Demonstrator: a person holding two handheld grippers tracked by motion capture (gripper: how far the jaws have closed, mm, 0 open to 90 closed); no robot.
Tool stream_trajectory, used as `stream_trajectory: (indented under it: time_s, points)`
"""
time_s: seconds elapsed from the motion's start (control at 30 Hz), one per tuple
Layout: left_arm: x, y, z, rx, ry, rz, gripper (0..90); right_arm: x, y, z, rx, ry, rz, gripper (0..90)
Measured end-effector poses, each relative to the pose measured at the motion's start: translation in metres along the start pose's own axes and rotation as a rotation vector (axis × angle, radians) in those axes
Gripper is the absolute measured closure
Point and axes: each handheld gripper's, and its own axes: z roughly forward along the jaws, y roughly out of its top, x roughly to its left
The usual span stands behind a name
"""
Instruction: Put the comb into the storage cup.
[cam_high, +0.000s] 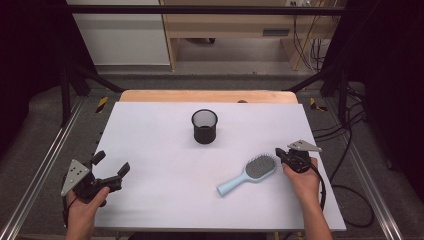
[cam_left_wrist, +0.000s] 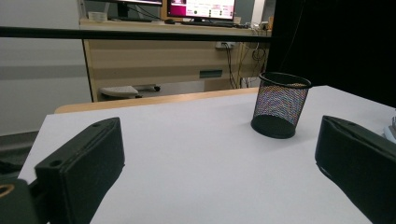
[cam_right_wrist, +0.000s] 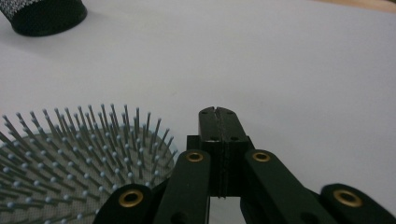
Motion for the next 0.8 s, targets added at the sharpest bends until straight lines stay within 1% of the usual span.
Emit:
stream_trajectory:
  time_s: [0.03,0.1,0.13,0.17,0.23,0.33,0.37,0.47,0.5,0.53,0.57,0.6,0.67,0.7,0.8]
  points:
    - [0.000,0.000,0.000,0.000,0.000,0.001,1.6,0.002,-0.002,0.000,0.013,0.011,0.005,90.0]
    - [0.000,0.000,-0.001,-0.002,0.000,-0.001,1.7,0.002,-0.002,0.000,0.013,0.019,0.000,90.0]
    - [0.000,0.000,-0.001,-0.002,0.000,-0.001,1.7,0.005,-0.003,-0.001,0.015,0.038,-0.001,90.0]
    - [0.000,0.000,-0.001,-0.001,-0.001,0.000,1.7,0.006,-0.003,-0.001,0.013,0.046,-0.007,90.0]
    - [0.000,0.000,-0.001,0.000,-0.001,0.000,1.7,0.008,-0.003,-0.002,0.017,0.043,-0.014,90.0]
    - [0.000,0.000,0.000,0.005,-0.003,0.000,1.8,0.010,-0.003,-0.004,0.023,0.049,-0.006,90.0]
    - [0.000,0.000,0.001,0.006,-0.007,-0.003,1.8,0.013,-0.004,-0.005,0.025,0.053,0.001,90.0]
    - [0.000,0.000,0.001,0.010,0.002,0.002,2.2,0.020,-0.005,-0.007,0.033,0.055,0.012,90.0]
    - [-0.001,0.000,0.001,0.008,0.011,0.008,2.2,0.020,-0.005,-0.007,0.033,0.055,0.012,90.0]
    - [-0.001,0.000,0.001,0.004,0.012,0.005,3.0,0.023,-0.005,-0.007,0.036,0.056,0.012,90.0]
    - [0.000,0.001,0.000,0.000,0.022,0.003,3.4,0.029,-0.005,-0.008,0.046,0.054,0.026,90.0]
    - [0.001,0.001,0.000,0.001,0.025,0.001,3.3,0.031,-0.004,-0.009,0.052,0.054,0.031,90.0]
    - [0.002,0.000,0.000,0.004,0.026,-0.010,3.4,0.033,-0.004,-0.009,0.053,0.052,0.028,90.0]
    - [0.003,0.000,0.000,0.006,0.025,-0.014,3.4,0.038,-0.003,-0.009,0.065,0.054,0.034,90.0]
    - [0.004,-0.001,0.000,0.010,0.032,-0.018,3.3,0.042,-0.003,-0.010,0.074,0.053,0.035,90.0]
